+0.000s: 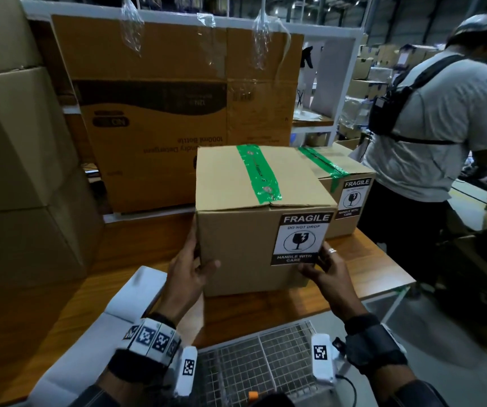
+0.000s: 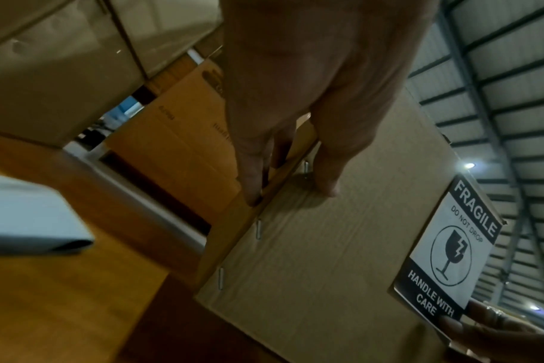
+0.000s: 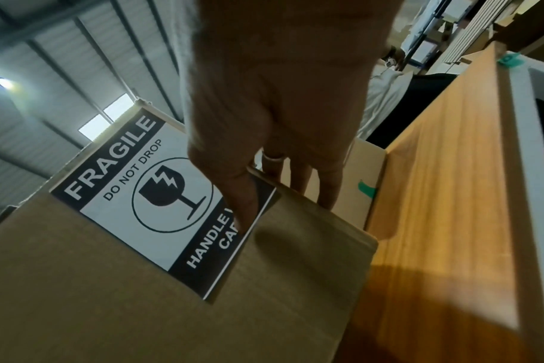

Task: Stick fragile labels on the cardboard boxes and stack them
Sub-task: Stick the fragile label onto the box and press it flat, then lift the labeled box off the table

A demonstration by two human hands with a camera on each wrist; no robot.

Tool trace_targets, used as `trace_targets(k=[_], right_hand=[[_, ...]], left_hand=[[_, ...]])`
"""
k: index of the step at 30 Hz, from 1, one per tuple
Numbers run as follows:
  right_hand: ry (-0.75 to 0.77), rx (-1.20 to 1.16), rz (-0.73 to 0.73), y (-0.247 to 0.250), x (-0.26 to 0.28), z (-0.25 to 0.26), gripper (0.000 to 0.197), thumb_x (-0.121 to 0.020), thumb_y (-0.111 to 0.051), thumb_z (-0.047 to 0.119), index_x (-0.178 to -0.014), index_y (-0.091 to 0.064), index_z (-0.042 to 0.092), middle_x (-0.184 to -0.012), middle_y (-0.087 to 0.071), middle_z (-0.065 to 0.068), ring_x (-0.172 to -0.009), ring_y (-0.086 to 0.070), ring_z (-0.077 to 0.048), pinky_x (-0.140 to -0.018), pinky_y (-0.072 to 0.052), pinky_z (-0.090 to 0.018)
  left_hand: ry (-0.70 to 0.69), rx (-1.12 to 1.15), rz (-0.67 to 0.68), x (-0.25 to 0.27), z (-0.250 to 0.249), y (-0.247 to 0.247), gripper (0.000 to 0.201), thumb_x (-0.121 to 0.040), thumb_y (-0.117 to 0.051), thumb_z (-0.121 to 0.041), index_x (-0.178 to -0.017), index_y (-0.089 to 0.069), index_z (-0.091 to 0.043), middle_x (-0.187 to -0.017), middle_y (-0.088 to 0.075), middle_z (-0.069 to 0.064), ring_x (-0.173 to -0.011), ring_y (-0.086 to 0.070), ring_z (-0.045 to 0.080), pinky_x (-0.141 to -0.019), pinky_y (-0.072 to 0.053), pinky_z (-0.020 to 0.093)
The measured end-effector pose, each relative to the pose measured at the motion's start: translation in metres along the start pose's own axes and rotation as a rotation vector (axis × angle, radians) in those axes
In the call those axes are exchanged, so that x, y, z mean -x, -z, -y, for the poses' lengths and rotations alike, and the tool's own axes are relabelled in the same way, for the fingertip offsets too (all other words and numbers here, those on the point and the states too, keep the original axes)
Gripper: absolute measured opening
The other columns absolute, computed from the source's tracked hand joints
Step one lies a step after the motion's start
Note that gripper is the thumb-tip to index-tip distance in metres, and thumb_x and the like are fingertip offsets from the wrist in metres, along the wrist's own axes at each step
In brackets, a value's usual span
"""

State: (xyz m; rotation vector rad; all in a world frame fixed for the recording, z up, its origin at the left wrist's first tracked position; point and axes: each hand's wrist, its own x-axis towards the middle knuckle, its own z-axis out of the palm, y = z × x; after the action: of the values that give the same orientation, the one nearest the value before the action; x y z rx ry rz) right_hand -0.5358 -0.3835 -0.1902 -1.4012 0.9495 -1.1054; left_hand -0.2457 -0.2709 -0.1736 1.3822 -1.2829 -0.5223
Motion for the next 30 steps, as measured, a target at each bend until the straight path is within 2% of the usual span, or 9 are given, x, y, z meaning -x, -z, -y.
trace_targets(k=[3, 10, 12, 14, 16, 18, 21, 27, 30], right_hand=[[0.076, 0.015, -0.015, -0.003, -0.001, 0.019, 0.058, -0.088, -0.069, -0.009, -0.136, -0.057, 0.020, -0.126, -0.071, 0.002, -0.121, -0.063, -0.017, -0.095, -0.057, -0.041], [0.161, -0.025, -0.081, 0.002, -0.010, 0.069, 0.054, -0.091, -0.058, -0.014, -0.137, -0.057, 0.015, -0.123, -0.072, -0.001, -0.119, -0.065, -0.019, -0.090, -0.057, -0.033], [0.176, -0.051, -0.113, 0.005, -0.014, 0.087, 0.049, -0.092, -0.057, -0.009, -0.134, -0.060, 0.015, -0.119, -0.074, -0.001, -0.116, -0.066, -0.021, -0.089, -0.055, -0.032], [0.197, -0.066, -0.128, 0.005, -0.016, 0.106, 0.044, -0.086, -0.058, 0.003, -0.126, -0.063, 0.021, -0.109, -0.076, 0.008, -0.102, -0.069, -0.009, -0.080, -0.053, -0.023], [0.224, -0.080, -0.151, 0.009, -0.023, 0.121, 0.040, -0.090, -0.057, 0.005, -0.125, -0.063, 0.023, -0.104, -0.075, 0.013, -0.093, -0.068, -0.001, -0.080, -0.049, -0.027], [0.248, -0.070, -0.166, 0.018, -0.034, 0.131, 0.034, -0.098, -0.052, 0.007, -0.125, -0.063, 0.023, -0.109, -0.075, 0.012, -0.094, -0.067, -0.002, -0.083, -0.046, -0.034], [0.259, -0.083, -0.185, 0.038, -0.056, 0.141, 0.027, -0.102, -0.052, 0.017, -0.124, -0.064, 0.027, -0.119, -0.073, 0.006, -0.103, -0.067, -0.010, -0.085, -0.047, -0.038], [0.300, -0.087, -0.190, 0.081, -0.108, 0.156, 0.028, -0.102, -0.052, 0.017, -0.125, -0.063, 0.026, -0.117, -0.073, 0.008, -0.100, -0.067, -0.005, -0.081, -0.046, -0.032], [0.308, -0.091, -0.184, 0.106, -0.135, 0.159, 0.030, -0.101, -0.052, 0.020, -0.129, -0.063, 0.023, -0.120, -0.074, 0.005, -0.104, -0.067, -0.012, -0.080, -0.047, -0.033]], left_hand=[[-0.073, -0.041, 0.017, -0.011, -0.023, 0.014, 0.093, -0.089, -0.073, -0.034, -0.160, -0.013, -0.045, -0.148, -0.052, -0.012, -0.133, -0.053, 0.004, -0.105, -0.053, 0.042], [-0.207, -0.113, 0.039, -0.046, -0.073, 0.029, 0.102, -0.082, -0.075, -0.047, -0.161, -0.011, -0.043, -0.153, -0.048, -0.006, -0.140, -0.048, 0.016, -0.108, -0.048, 0.054], [-0.249, -0.143, 0.033, -0.056, -0.085, 0.028, 0.103, -0.082, -0.075, -0.049, -0.162, -0.011, -0.038, -0.152, -0.050, -0.002, -0.137, -0.051, 0.017, -0.105, -0.051, 0.052], [-0.270, -0.147, 0.026, -0.065, -0.097, 0.026, 0.102, -0.084, -0.076, -0.045, -0.162, -0.011, -0.037, -0.152, -0.051, -0.001, -0.136, -0.052, 0.015, -0.106, -0.051, 0.049], [-0.296, -0.144, 0.017, -0.072, -0.111, 0.021, 0.102, -0.084, -0.077, -0.042, -0.163, -0.011, -0.035, -0.151, -0.052, -0.001, -0.133, -0.050, 0.005, -0.109, -0.049, 0.038], [-0.318, -0.149, 0.006, -0.082, -0.122, 0.012, 0.102, -0.085, -0.077, -0.039, -0.163, -0.011, -0.033, -0.153, -0.050, -0.001, -0.135, -0.047, 0.005, -0.109, -0.046, 0.032], [-0.347, -0.152, -0.013, -0.102, -0.135, -0.006, 0.102, -0.085, -0.079, -0.038, -0.163, -0.013, -0.033, -0.154, -0.049, -0.002, -0.139, -0.046, 0.010, -0.111, -0.046, 0.035], [-0.361, -0.149, -0.047, -0.145, -0.147, -0.058, 0.102, -0.085, -0.081, -0.036, -0.163, -0.016, -0.029, -0.155, -0.047, -0.002, -0.139, -0.044, 0.007, -0.109, -0.047, 0.030], [-0.353, -0.151, -0.083, -0.167, -0.150, -0.090, 0.100, -0.085, -0.081, -0.033, -0.163, -0.019, -0.026, -0.154, -0.048, -0.002, -0.135, -0.042, 0.000, -0.105, -0.043, 0.013]])
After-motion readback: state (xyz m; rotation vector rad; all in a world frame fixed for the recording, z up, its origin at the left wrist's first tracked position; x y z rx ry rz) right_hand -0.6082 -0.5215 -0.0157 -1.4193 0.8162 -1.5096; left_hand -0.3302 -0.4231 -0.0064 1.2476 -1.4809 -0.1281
